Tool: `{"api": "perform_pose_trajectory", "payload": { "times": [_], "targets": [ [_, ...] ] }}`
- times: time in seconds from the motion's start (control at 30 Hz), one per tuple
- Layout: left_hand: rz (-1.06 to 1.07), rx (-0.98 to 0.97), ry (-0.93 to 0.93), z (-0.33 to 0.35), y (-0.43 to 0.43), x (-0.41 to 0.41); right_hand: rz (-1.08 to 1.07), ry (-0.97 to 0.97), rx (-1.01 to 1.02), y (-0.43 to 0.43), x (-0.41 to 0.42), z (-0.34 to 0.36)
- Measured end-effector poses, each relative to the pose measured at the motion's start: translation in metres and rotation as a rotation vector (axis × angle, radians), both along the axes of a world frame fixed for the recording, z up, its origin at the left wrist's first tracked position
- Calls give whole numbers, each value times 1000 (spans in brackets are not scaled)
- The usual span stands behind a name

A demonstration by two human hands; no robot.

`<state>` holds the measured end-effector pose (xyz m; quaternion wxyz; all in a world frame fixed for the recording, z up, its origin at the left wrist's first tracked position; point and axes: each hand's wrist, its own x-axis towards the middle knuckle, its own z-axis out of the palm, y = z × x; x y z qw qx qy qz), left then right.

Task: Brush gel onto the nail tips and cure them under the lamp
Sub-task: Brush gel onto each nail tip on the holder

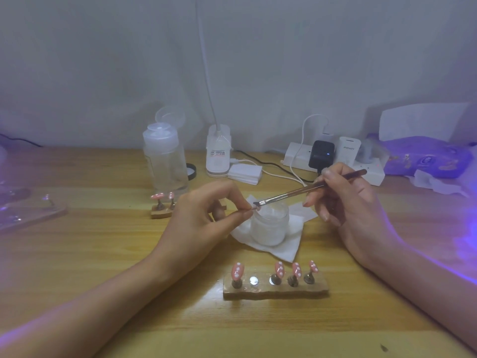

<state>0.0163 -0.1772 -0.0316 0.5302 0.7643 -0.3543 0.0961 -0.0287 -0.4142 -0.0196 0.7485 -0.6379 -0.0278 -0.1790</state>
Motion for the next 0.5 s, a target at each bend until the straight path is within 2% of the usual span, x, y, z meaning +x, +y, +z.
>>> {"api": "perform_pose_trajectory", "payload": {
  "times": [0.17,0.5],
  "targets": [
    [1,14,-12,1,0,0,-33,9,44,0,0,-1],
    [0,24,-5,2,0,-2,1,12,5,1,0,1]
  ]
}}
